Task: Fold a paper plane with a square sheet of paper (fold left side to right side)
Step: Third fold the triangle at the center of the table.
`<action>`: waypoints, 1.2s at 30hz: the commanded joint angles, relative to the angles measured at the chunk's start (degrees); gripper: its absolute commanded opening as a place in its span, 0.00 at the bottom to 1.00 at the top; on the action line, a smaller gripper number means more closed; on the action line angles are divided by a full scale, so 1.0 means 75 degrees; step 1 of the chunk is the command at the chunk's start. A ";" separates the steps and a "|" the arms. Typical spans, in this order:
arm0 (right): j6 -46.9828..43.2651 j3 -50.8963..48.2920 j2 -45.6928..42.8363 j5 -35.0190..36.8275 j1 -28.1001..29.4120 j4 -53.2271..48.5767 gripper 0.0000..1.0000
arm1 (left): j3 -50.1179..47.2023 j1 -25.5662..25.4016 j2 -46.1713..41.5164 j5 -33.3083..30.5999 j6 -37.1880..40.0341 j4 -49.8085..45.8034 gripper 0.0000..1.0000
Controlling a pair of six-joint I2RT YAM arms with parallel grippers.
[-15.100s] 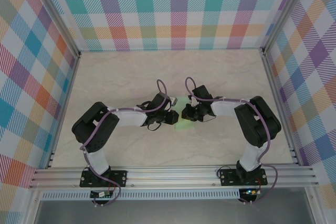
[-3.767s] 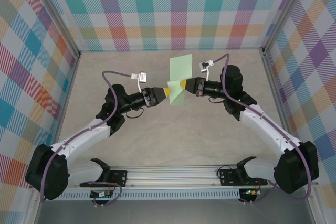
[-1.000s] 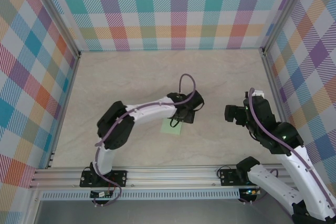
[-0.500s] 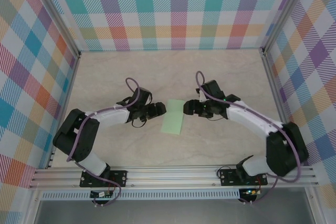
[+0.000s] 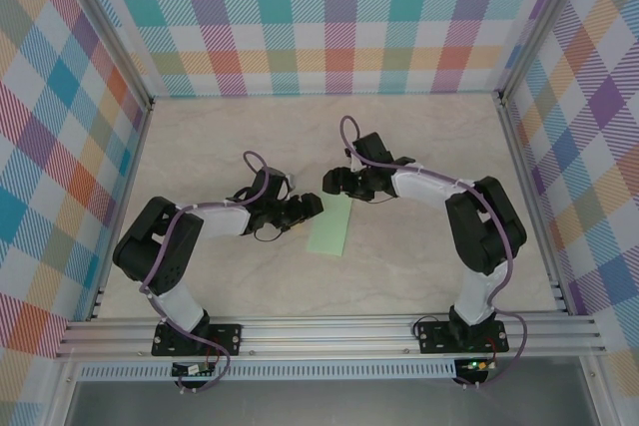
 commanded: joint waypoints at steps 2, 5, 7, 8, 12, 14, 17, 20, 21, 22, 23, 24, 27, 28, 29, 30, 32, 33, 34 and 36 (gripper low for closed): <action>-0.0344 0.0229 0.0322 0.0304 0.0018 -0.0272 0.72 | 0.0040 0.0040 0.0147 0.0185 -0.0009 0.0012 0.75; -0.0456 0.0295 0.0534 0.0368 0.0018 -0.0435 0.71 | 0.0108 0.0044 0.0190 0.0272 0.0011 -0.0072 0.75; -0.0496 0.0243 0.0608 0.0376 0.0012 -0.0395 0.70 | 0.0142 0.0045 0.0221 0.0313 0.0012 -0.0139 0.75; -0.0515 0.0225 0.0632 0.0370 0.0013 -0.0387 0.69 | 0.0152 0.0045 0.0235 0.0326 0.0022 -0.0176 0.75; -0.0644 0.0260 0.0782 0.0402 -0.0004 -0.0433 0.68 | 0.0239 0.0034 0.0328 0.0480 0.0036 -0.0307 0.75; -0.0693 0.0252 0.0814 0.0417 -0.0006 -0.0429 0.67 | 0.0279 0.0022 0.0394 0.0607 0.0028 -0.0306 0.74; -0.0779 0.0269 0.0884 0.0405 -0.0011 -0.0428 0.66 | 0.0374 -0.0025 0.0506 0.0736 0.0027 -0.0359 0.72; -0.0788 0.0263 0.0912 0.0385 -0.0027 -0.0417 0.65 | 0.0449 -0.0070 0.0620 0.0841 0.0008 -0.0366 0.69; -0.0796 0.0257 0.0917 0.0366 -0.0030 -0.0417 0.65 | 0.0471 -0.0094 0.0638 0.0863 -0.0004 -0.0357 0.68; -0.0805 0.0254 0.0916 0.0367 -0.0039 -0.0416 0.65 | 0.0483 -0.0112 0.0675 0.0893 -0.0007 -0.0354 0.67; -0.0816 0.0260 0.0910 0.0363 -0.0041 -0.0411 0.65 | 0.0501 -0.0129 0.0702 0.0921 -0.0004 -0.0343 0.66; -0.0812 0.0252 0.0908 0.0370 -0.0032 -0.0414 0.65 | 0.0522 -0.0141 0.0711 0.0958 -0.0012 -0.0344 0.64; -0.0833 0.0262 0.0896 0.0370 -0.0038 -0.0417 0.65 | 0.0541 -0.0165 0.0761 0.1019 -0.0008 -0.0337 0.60; -0.0823 0.0270 0.0904 0.0362 -0.0040 -0.0416 0.65 | 0.0532 -0.0166 0.0745 0.1018 -0.0009 -0.0334 0.59; -0.0834 0.0260 0.0897 0.0365 -0.0032 -0.0417 0.65 | 0.0528 -0.0166 0.0744 0.1015 -0.0008 -0.0354 0.57; -0.0836 0.0260 0.0902 0.0360 -0.0040 -0.0416 0.65 | 0.0519 -0.0165 0.0732 0.0997 -0.0008 -0.0355 0.56; -0.0856 0.0260 0.0896 0.0353 -0.0035 -0.0394 0.65 | 0.0492 -0.0166 0.0697 0.0995 -0.0024 -0.0357 0.53; -0.0870 0.0263 0.0894 0.0338 -0.0031 -0.0383 0.66 | 0.0484 -0.0166 0.0679 0.0985 -0.0022 -0.0366 0.50; -0.0881 0.0260 0.0874 0.0326 -0.0052 -0.0368 0.66 | 0.0471 -0.0166 0.0664 0.0972 -0.0019 -0.0375 0.48; -0.0914 0.0260 0.0819 0.0334 -0.0050 -0.0340 0.66 | 0.0448 -0.0166 0.0618 0.0917 -0.0012 -0.0412 0.43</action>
